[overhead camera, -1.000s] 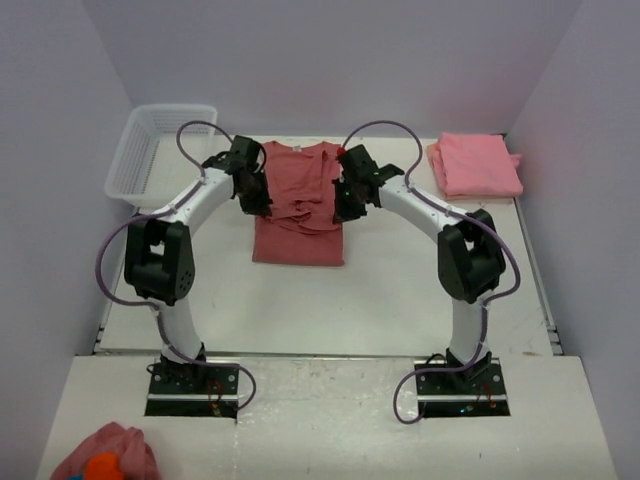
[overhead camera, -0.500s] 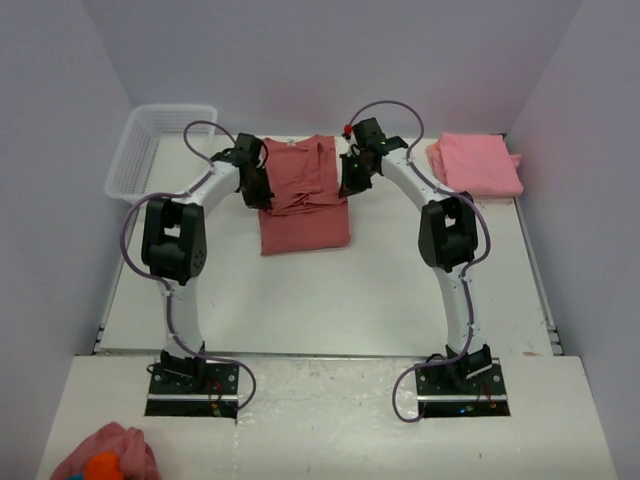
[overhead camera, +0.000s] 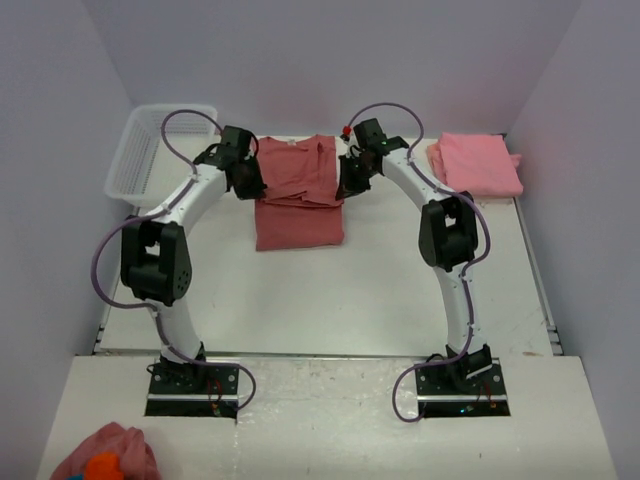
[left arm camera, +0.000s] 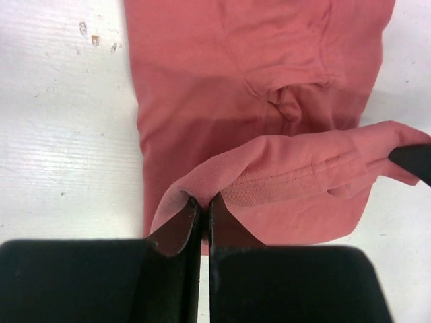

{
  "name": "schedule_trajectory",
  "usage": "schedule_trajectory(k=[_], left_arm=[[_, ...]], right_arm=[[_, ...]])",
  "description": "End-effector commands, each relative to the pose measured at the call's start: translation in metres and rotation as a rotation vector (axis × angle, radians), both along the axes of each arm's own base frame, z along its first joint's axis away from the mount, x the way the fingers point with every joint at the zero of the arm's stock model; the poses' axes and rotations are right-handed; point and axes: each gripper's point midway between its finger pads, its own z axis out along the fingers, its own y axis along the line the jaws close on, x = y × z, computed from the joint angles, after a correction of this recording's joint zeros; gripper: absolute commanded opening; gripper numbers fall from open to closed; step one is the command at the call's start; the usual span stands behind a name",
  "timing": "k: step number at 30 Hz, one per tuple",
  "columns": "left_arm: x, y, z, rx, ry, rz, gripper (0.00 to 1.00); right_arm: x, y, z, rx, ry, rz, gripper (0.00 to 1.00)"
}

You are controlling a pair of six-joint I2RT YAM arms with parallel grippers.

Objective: Fold and stack the t-shirts
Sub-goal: Fold the folded rectangular tshirt in 1/3 of the way

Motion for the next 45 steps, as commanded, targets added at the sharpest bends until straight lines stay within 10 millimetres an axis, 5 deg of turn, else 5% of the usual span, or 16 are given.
schedule_trajectory(k=[1, 11, 15, 18, 19, 22, 27, 28, 29, 30, 31, 32, 33, 36, 41, 45], left_arm=[[0.010, 0.018, 0.015, 0.046, -0.060, 0.057, 0.00], [0.035, 0.023, -0.034, 0.069, 0.017, 0.093, 0.00], [0.044, 0.027, -0.049, 0.080, 0.014, 0.114, 0.00], [0.052, 0.025, -0.048, 0.061, -0.038, 0.113, 0.25], [0.052, 0.024, -0.044, 0.059, -0.066, 0.110, 0.49], [0.057, 0.023, -0.011, 0.041, -0.223, 0.089, 0.90], [0.048, 0.027, 0.053, 0.060, -0.408, 0.101, 1.00], [0.044, 0.022, 0.062, 0.048, -0.433, 0.093, 1.00], [0.036, 0.019, 0.074, 0.039, -0.457, 0.082, 1.00], [0.027, 0.010, 0.077, 0.042, -0.453, 0.060, 1.00], [0.021, 0.006, 0.081, 0.048, -0.452, 0.051, 0.99], [0.016, -0.001, 0.088, 0.045, -0.457, 0.026, 0.86], [0.009, -0.010, 0.085, 0.035, -0.431, 0.011, 0.69], [-0.016, -0.039, 0.053, -0.066, -0.287, -0.069, 0.00], [-0.048, -0.068, -0.014, -0.130, -0.108, -0.122, 0.00], [-0.051, -0.067, -0.038, -0.092, -0.068, -0.127, 0.00]], right_arm=[[0.005, 0.001, 0.024, 0.027, -0.042, 0.022, 0.00], [0.015, 0.014, 0.008, 0.064, -0.021, 0.075, 0.01], [0.026, 0.015, 0.009, 0.064, -0.062, 0.088, 0.42], [0.039, 0.015, 0.027, 0.058, -0.137, 0.072, 0.75], [0.044, 0.016, 0.036, 0.061, -0.175, 0.077, 0.80], [0.049, 0.011, 0.072, 0.039, -0.281, 0.073, 0.92], [0.036, -0.006, 0.121, 0.004, -0.355, 0.034, 0.97], [0.026, -0.007, 0.111, -0.007, -0.317, 0.030, 0.97], [0.014, -0.007, 0.125, 0.007, -0.321, 0.020, 0.93], [0.001, -0.008, 0.103, 0.001, -0.266, 0.025, 0.52], [-0.008, -0.006, 0.100, 0.019, -0.251, 0.022, 0.51], [-0.017, -0.004, 0.095, 0.048, -0.215, -0.002, 0.01], [-0.021, -0.002, 0.099, 0.078, -0.226, -0.001, 0.00], [-0.051, 0.010, 0.058, 0.110, -0.087, 0.037, 0.00], [-0.076, 0.045, 0.028, 0.170, 0.029, 0.127, 0.00], [-0.082, 0.069, 0.017, 0.193, 0.072, 0.184, 0.00]])
